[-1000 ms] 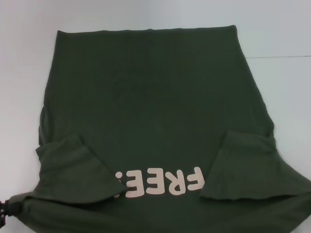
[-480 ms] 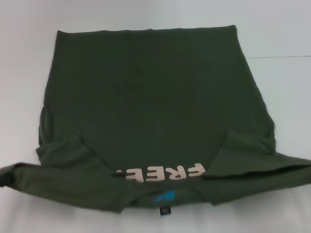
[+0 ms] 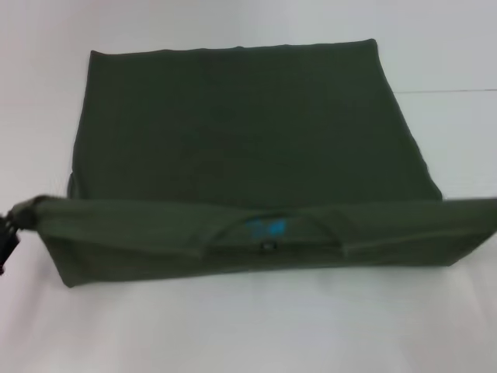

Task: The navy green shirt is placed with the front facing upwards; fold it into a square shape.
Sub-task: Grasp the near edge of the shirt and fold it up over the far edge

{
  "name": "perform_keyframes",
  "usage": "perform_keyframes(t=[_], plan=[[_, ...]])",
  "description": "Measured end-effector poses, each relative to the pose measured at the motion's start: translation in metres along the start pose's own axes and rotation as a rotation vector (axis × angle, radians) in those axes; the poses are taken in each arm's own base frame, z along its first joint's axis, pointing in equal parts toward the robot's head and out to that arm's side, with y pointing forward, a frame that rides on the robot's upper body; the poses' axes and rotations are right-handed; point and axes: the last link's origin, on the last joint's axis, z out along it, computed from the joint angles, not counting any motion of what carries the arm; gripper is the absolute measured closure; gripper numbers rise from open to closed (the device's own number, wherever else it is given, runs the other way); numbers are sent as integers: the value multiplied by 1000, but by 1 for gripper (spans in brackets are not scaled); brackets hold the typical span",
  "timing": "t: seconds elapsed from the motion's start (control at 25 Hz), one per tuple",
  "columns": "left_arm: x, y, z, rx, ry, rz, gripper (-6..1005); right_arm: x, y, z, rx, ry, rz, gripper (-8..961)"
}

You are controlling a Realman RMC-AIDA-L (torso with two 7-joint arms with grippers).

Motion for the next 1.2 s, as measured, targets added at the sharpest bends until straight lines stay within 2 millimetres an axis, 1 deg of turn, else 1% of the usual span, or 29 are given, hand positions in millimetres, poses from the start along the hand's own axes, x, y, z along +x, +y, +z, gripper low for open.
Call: perform_keyframes(t=[0.12, 0.24, 0.36, 0.48, 0.64, 0.8, 1.04, 1.2], plan=[[1, -10, 21, 47, -11, 1, 985, -8, -9, 20, -1, 14, 1, 909], [2, -18, 41, 92, -26, 10, 984, -15, -21, 45, 19, 45, 13, 909], [4, -26, 61, 133, -45, 18, 984, -18, -32, 72, 66, 100, 17, 909], [7, -34, 80, 189, -69, 19, 984, -18, -37, 97, 99, 132, -2, 909], [11, -42, 100, 248, -75, 24, 983, -17, -39, 127, 135, 184, -16, 909], [18, -44, 115, 303, -38, 29, 983, -21, -45, 146, 187, 201, -5, 910], [27, -46, 139, 338, -29, 63, 982, -34, -48, 165, 213, 172, -20, 910], [33, -48, 153, 376, -34, 70, 982, -42, -51, 178, 228, 184, -42, 910]])
